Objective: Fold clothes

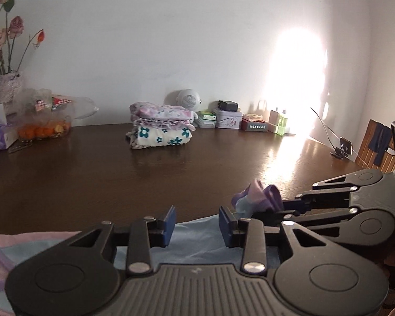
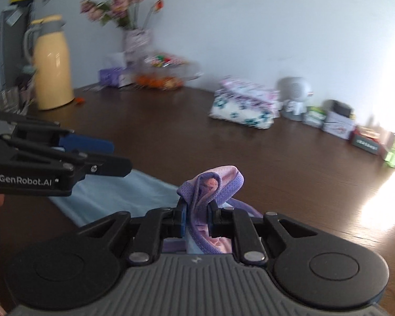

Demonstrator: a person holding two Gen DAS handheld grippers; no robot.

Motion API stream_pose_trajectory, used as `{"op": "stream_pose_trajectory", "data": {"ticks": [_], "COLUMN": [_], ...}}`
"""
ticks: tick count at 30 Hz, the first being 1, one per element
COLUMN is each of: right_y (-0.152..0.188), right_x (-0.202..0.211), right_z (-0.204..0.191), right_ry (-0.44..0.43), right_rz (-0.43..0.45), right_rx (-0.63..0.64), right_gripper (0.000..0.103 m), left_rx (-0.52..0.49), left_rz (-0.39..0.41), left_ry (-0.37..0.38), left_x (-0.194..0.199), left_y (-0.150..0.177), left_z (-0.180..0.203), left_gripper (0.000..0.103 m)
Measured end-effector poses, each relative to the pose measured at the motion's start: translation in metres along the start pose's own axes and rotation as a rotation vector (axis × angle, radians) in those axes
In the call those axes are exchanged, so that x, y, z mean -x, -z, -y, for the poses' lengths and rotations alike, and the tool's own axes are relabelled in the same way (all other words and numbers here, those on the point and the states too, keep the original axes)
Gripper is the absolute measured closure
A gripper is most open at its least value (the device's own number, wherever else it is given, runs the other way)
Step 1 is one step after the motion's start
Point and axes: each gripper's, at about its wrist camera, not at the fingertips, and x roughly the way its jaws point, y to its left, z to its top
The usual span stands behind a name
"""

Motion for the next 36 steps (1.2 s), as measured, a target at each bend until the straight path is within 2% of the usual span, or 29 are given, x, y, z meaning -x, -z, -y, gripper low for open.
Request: {"op": "stream_pose_trajectory", "data": {"ticks": [4, 8, 12, 15, 16, 17, 22, 24, 25, 26, 28, 30, 32, 36], "right_y": [-0.001, 0.002, 0.002, 0.000, -0.001, -0.002, 0.005, 0.011, 0.014, 0.018, 0.021, 0.022, 0.022, 0.024], "right_x": [-0.017, -0.030, -0.031, -0.027, -0.021, -0.013, 0.033, 0.041, 0.040, 0.038, 0.026, 0.014, 0.003, -0.016], "right_z": [-0.026, -0.032, -0.034, -0.025, -0.017, -0.008, 0.047, 0.064, 0.070, 0.076, 0.085, 0.088, 0.087, 0.077], "right_ry": [-0.044, -0.053, -0.058, -0.101, -0.132, -0.170, -0.213, -0.166, -0.138, -0.123, -0.137, -0.142, -0.158, -0.217], "right_rz": [-0.044, -0.089, -0.088, -0.080, -0.066, -0.046, 0.072, 0.087, 0.076, 0.063, 0.024, -0.004, -0.018, -0.058], "right_rx": [0.046, 0.036, 0.038, -0.008, -0.049, -0.096, -0.277, -0.301, -0.303, -0.306, -0.305, -0.285, -0.255, -0.186], "right_gripper": [0.090, 0.090, 0.088, 0.075, 0.060, 0.051, 0.036, 0.037, 0.042, 0.058, 0.075, 0.076, 0.076, 0.076], "left_rx": [0.036, 0.064, 0.076, 0.077, 0.075, 0.071, 0.037, 0.010, -0.004, -0.017, -0.052, -0.100, -0.138, -0.125], "left_rz": [-0.005, -0.009, -0.011, -0.013, -0.013, -0.013, -0.011, -0.015, -0.019, -0.023, -0.030, -0.047, -0.084, -0.159], "left_ry": [-0.021, -0.030, -0.027, -0.027, -0.028, -0.031, -0.025, -0.004, 0.009, 0.023, 0.052, 0.071, 0.061, -0.022], "left_x": [0.011, 0.015, 0.014, 0.014, 0.013, 0.013, 0.007, 0.000, -0.004, -0.008, -0.016, -0.025, -0.034, -0.050], "left_y": [0.012, 0.020, 0.023, 0.023, 0.023, 0.021, 0.011, 0.006, 0.004, 0.002, -0.001, -0.002, 0.001, 0.014], "left_z": [-0.018, -0.029, -0.030, -0.029, -0.028, -0.026, -0.011, 0.001, 0.009, 0.017, 0.033, 0.050, 0.060, 0.056], "left_gripper": [0.068, 0.068, 0.066, 0.063, 0.062, 0.061, 0.061, 0.061, 0.063, 0.064, 0.067, 0.076, 0.078, 0.079]}}
